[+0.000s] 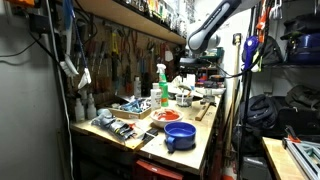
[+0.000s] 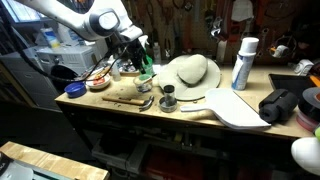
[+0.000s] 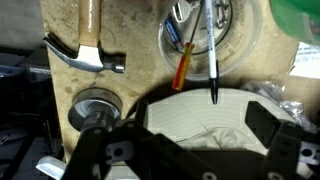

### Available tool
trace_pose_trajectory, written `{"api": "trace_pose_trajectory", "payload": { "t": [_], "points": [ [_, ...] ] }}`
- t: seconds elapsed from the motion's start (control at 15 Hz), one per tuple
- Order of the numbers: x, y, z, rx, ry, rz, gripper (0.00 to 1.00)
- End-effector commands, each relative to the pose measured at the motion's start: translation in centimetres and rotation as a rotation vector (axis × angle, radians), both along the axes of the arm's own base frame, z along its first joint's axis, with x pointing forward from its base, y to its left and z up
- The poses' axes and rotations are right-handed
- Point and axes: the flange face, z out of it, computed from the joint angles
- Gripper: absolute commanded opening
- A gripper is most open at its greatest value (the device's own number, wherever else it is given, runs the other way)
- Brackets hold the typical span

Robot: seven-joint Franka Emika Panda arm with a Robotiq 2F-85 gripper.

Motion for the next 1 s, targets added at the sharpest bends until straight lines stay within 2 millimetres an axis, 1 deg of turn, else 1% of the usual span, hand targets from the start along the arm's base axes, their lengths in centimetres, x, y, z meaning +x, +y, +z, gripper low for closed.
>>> {"api": "trace_pose_trajectory", "payload": {
  "t": [0.0, 0.07, 0.2, 0.27, 0.33, 0.47, 0.53, 0.67, 0.73, 0.8, 0.93],
  "points": [
    [2.4, -0.1, -0.4, -0.002, -0.008, -0.052, 0.75],
    [2.9, 0.0, -0.5, -0.007, -0.006, -0.056, 0.73],
    [3.7, 0.1, -1.0, -0.022, 0.006, -0.063, 0.54],
    [4.0, 0.1, -1.1, -0.025, 0.01, -0.067, 0.54],
    [4.2, 0.0, -1.5, -0.033, 0.018, -0.075, 0.5],
    [4.6, -0.4, -2.3, -0.042, 0.031, -0.089, 0.54],
    [4.8, -0.6, -2.9, -0.043, 0.039, -0.094, 0.59],
    [5.0, -0.9, -3.8, -0.038, 0.052, -0.099, 0.62],
    [5.1, -0.9, -4.3, -0.039, 0.056, -0.101, 0.66],
    [5.2, -1.0, -4.6, -0.039, 0.059, -0.102, 0.61],
    [5.6, -1.2, -4.9, -0.044, 0.054, -0.106, 0.59]
  ]
}}
